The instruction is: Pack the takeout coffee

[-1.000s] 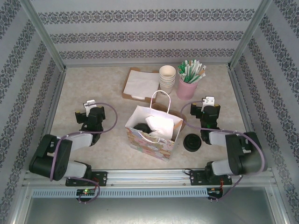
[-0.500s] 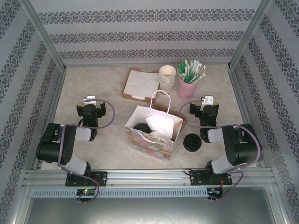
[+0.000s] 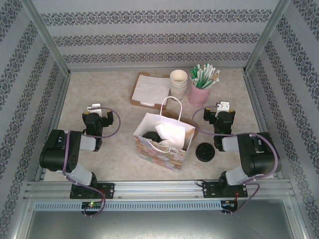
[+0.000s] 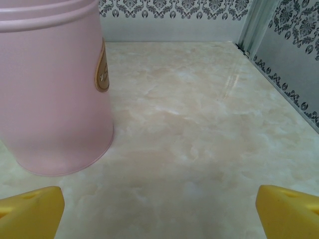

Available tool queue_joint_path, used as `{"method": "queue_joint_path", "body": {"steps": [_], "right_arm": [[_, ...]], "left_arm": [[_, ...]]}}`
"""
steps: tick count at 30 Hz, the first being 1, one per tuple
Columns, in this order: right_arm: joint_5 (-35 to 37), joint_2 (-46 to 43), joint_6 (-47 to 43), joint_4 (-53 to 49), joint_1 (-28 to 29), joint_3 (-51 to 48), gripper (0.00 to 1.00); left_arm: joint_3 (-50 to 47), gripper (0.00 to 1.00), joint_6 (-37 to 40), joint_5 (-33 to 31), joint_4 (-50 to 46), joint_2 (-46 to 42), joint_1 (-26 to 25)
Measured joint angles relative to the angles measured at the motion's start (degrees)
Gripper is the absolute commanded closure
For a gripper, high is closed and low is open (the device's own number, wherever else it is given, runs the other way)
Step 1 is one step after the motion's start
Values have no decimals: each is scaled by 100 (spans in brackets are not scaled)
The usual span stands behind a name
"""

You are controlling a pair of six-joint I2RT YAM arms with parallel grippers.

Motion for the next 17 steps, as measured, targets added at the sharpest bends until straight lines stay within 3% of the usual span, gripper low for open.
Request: {"method": "queue_joint_path", "body": {"steps": [17], "right_arm": [[0,0,2,-17,0,7,2]], "left_arm": [[-302,0,22,358,590,0,0]]}}
